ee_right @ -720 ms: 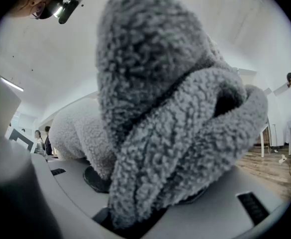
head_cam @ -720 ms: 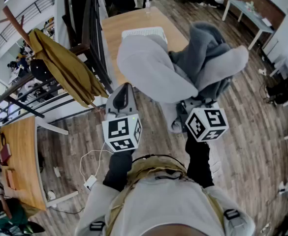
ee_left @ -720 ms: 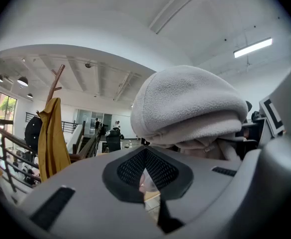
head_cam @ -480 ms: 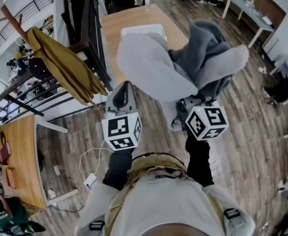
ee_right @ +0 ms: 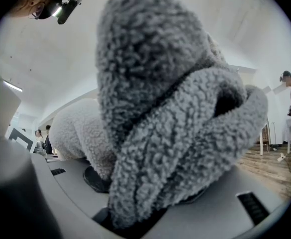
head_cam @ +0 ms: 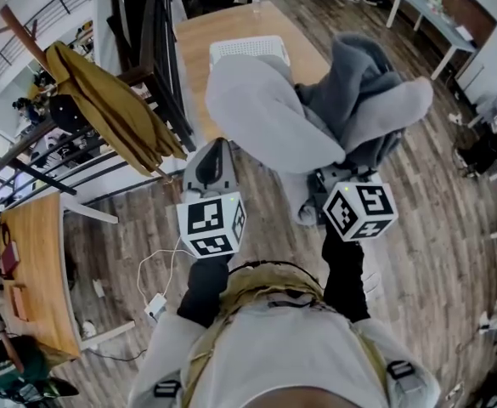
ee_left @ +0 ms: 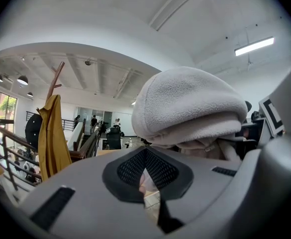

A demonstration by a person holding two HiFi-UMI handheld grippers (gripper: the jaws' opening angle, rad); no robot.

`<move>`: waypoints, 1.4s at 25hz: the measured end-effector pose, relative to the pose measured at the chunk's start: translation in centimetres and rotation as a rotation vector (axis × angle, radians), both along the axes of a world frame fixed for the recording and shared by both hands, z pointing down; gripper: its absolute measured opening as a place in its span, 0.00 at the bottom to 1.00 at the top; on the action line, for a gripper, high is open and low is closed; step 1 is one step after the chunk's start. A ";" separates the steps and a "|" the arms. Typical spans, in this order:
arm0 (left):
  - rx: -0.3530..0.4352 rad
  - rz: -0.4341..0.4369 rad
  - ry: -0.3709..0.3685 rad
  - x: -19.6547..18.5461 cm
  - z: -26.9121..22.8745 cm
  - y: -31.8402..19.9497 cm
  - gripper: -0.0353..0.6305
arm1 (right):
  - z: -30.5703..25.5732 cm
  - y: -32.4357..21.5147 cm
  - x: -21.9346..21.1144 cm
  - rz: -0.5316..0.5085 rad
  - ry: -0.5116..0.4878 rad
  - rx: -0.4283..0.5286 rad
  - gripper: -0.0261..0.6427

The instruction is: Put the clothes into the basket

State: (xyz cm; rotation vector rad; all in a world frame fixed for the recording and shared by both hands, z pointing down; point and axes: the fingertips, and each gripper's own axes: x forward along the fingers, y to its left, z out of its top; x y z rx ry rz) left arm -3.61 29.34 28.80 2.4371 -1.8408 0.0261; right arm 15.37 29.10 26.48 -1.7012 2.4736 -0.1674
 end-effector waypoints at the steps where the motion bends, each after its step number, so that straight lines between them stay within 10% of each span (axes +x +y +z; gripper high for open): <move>1: -0.002 0.001 -0.001 0.1 0.1 0.1 0.05 | 0.1 0.0 0.1 0.001 -0.001 -0.003 0.42; 35: -0.082 -0.091 -0.008 0.9 6.1 -0.9 0.05 | 4.6 -3.0 2.0 -0.072 -0.028 -0.035 0.42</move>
